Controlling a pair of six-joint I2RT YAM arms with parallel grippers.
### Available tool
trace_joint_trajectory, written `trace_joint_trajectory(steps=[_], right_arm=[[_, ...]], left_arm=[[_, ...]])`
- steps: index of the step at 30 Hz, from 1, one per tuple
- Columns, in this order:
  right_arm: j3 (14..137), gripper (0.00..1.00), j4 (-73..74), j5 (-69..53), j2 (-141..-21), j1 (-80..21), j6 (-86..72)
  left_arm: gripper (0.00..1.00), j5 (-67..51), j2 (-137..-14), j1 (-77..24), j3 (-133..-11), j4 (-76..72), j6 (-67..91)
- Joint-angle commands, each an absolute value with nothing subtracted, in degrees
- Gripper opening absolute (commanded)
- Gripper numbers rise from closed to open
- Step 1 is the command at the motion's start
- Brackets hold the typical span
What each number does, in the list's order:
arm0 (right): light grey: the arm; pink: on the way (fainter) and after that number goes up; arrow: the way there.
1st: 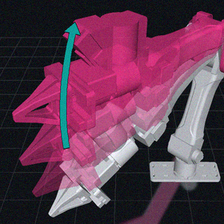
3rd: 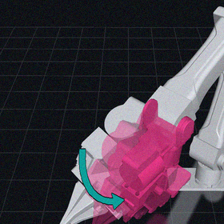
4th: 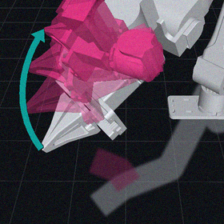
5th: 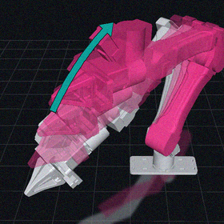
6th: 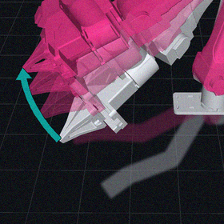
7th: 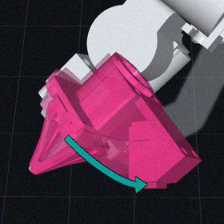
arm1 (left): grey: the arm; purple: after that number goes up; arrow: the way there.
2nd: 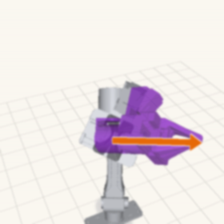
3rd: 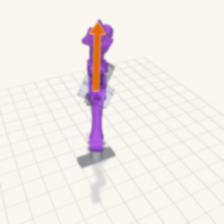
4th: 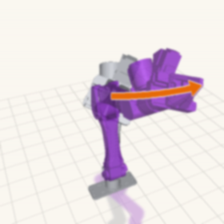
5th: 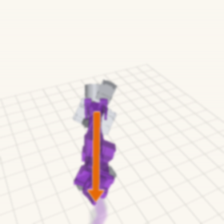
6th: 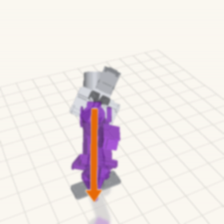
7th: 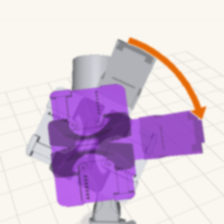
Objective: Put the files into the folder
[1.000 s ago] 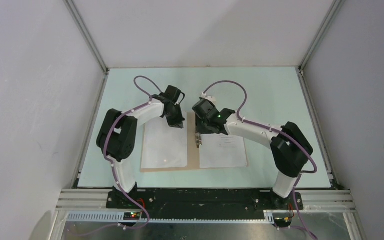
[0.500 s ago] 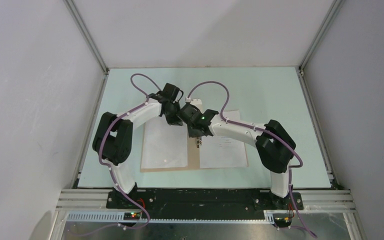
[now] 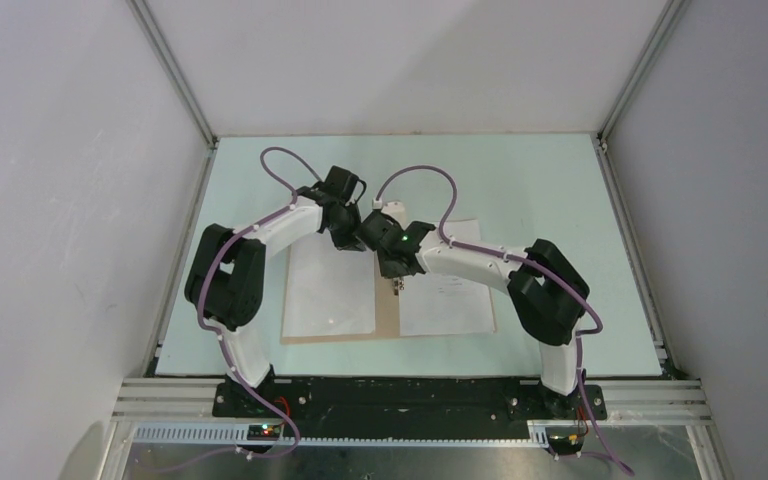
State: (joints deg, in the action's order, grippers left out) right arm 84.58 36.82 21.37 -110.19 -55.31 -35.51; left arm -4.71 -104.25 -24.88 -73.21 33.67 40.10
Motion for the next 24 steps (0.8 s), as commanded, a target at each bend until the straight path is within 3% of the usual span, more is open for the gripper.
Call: trace_joint_trajectory(steps=[1, 24], right_arm=[[82.34, 0.15, 34.72, 21.17, -108.68, -55.63, -34.72], [65.99, 0.11, 24.66, 18.27, -99.41, -55.16, -33.13]], left_arm=[[0.03, -4.41, -102.74, -25.25, -75.11, 33.71, 41.76], [0.17, -6.56, -111.74, -32.54, -81.25, 33.15, 47.24]])
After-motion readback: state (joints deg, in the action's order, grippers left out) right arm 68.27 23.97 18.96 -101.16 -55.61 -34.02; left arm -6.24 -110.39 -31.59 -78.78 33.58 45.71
